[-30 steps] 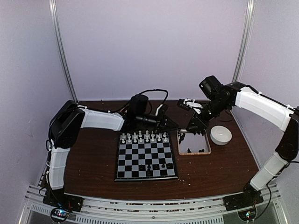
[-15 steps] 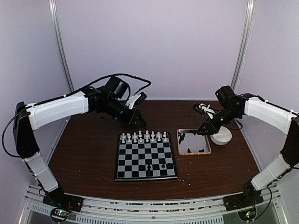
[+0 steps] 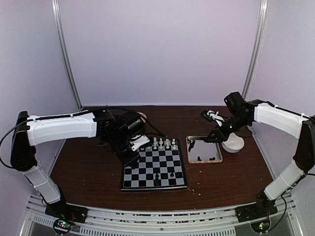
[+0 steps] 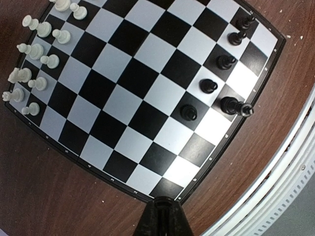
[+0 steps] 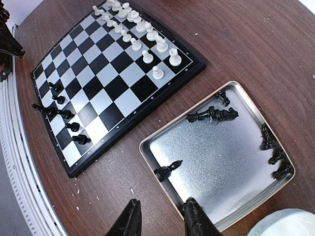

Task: Set up the chess pieces on the board
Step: Place the knight at g8.

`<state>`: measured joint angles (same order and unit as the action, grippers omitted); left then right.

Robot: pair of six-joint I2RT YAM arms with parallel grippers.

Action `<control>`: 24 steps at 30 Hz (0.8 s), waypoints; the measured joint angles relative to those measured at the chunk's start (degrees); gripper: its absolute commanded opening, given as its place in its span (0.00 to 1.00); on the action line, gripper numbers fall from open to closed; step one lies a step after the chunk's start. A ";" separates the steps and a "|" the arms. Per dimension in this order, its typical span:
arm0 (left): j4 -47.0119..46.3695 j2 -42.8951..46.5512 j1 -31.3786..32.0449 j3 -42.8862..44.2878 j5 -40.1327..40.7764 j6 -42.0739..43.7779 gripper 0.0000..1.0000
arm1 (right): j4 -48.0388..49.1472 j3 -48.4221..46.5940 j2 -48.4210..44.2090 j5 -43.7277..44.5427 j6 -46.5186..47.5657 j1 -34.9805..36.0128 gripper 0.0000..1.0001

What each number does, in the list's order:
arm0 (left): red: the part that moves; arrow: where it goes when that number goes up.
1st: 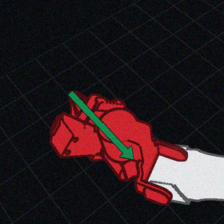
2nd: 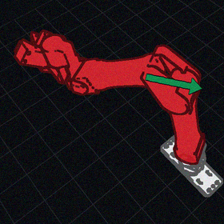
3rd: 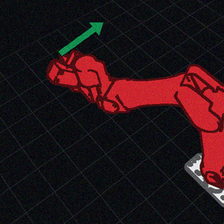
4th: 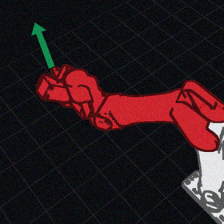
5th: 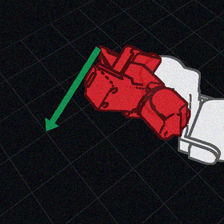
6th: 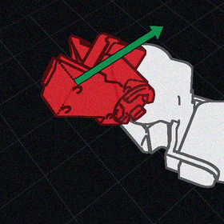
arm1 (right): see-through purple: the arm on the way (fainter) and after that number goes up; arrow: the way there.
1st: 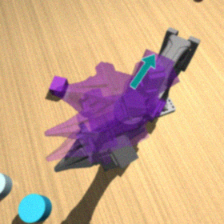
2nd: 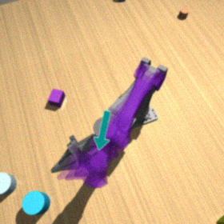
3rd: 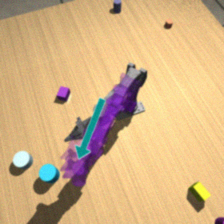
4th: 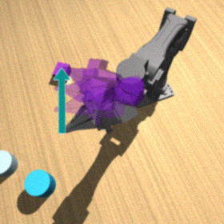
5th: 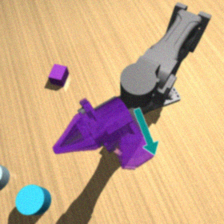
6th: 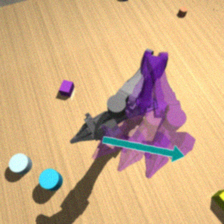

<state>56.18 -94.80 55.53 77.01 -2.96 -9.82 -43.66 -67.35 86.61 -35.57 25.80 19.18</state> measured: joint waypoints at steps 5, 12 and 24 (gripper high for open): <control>0.26 -0.52 0.72 -1.97 -0.35 1.05 0.00 | -0.02 0.02 0.09 0.02 0.79 0.00 0.31; -0.94 -3.96 2.58 -3.89 -2.25 1.44 0.00 | -0.09 0.02 0.48 0.02 1.14 0.00 0.31; -3.76 -7.96 3.28 -5.42 -3.82 1.42 0.00 | -0.37 0.02 0.96 0.00 1.29 0.00 0.31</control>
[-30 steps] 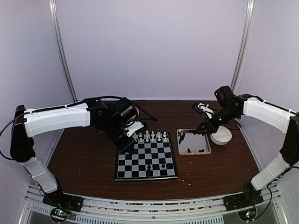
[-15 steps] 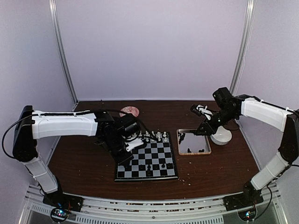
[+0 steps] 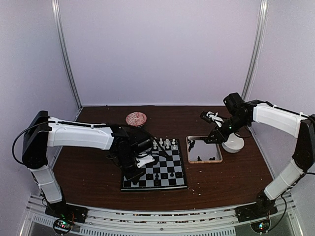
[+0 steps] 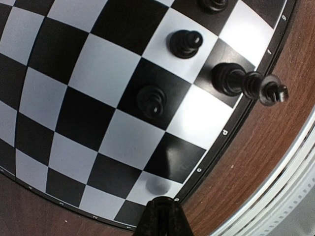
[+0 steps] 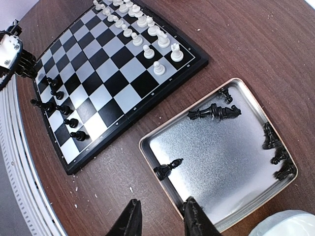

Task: Set up the chess pieces on the board
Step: Place the knight at g8.

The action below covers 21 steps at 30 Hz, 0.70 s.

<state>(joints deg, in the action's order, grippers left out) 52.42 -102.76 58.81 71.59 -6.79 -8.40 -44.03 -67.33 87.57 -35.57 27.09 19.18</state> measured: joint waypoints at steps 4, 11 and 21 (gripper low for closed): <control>-0.17 -0.13 0.13 -0.22 0.17 0.00 0.00 | -0.13 0.00 0.33 0.00 0.02 0.00 0.31; -0.31 -0.48 0.13 -0.81 1.07 -0.02 0.00 | -0.35 0.00 0.92 0.00 0.07 0.00 0.31; -0.31 -1.29 0.13 -0.76 3.08 -0.09 0.00 | -0.81 0.00 1.60 -0.02 0.17 0.00 0.31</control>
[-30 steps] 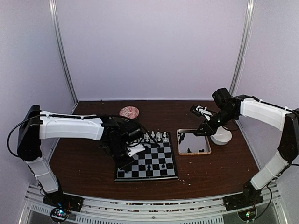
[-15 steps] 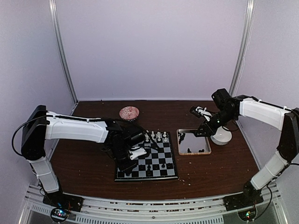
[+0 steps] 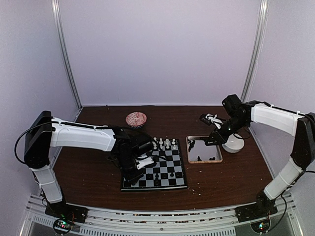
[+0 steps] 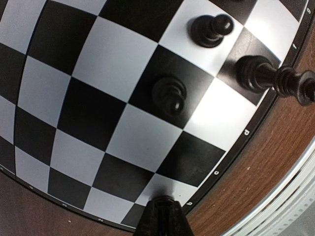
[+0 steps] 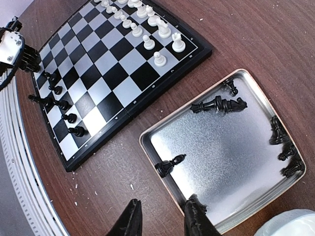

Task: Set up the chess pieces on the board
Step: Place the knight at g8.

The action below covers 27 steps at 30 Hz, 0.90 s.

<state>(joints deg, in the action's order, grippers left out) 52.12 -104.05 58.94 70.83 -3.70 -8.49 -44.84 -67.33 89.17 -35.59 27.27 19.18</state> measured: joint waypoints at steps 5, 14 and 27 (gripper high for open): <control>0.02 -0.13 0.00 0.17 -0.04 0.00 0.00 | -0.48 0.00 0.28 0.00 0.02 0.00 0.31; -0.07 -0.85 0.00 1.09 -0.57 0.00 0.00 | -0.79 0.00 0.50 -0.04 0.39 0.00 0.31; -0.04 -1.09 0.00 1.36 -0.98 0.00 0.06 | -0.87 0.00 1.29 -0.15 0.85 0.00 0.31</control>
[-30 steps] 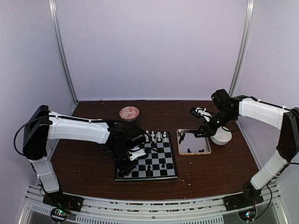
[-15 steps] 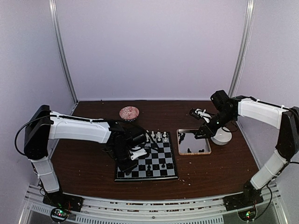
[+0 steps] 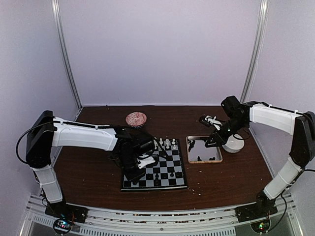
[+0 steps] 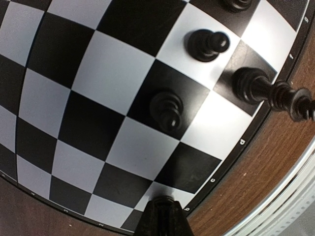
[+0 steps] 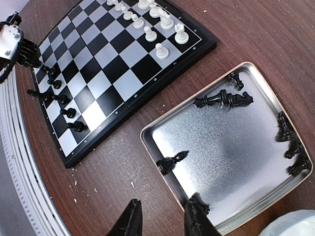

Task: Set up the chess pieces on the board
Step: Place the knight at g8, then adjust the chess pile in the storage box.

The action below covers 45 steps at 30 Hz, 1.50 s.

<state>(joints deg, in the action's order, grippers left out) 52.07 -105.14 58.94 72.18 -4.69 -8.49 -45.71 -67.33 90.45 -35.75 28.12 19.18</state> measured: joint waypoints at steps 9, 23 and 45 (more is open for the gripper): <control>-0.04 0.02 0.00 0.00 -0.37 -0.22 0.10 | -0.44 0.00 0.24 -0.04 0.00 0.00 0.31; 0.52 4.22 0.00 2.16 3.13 -0.63 0.29 | -1.29 -0.07 0.24 0.20 -0.02 0.00 0.31; -19.74 15.21 -9.66 2.71 2.51 -6.03 0.42 | -10.78 -20.06 14.80 16.48 14.64 1.97 0.33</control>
<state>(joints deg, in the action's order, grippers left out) 32.34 -89.93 49.28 74.89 -2.17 -14.52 -56.49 -87.39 105.25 -19.27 42.76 21.15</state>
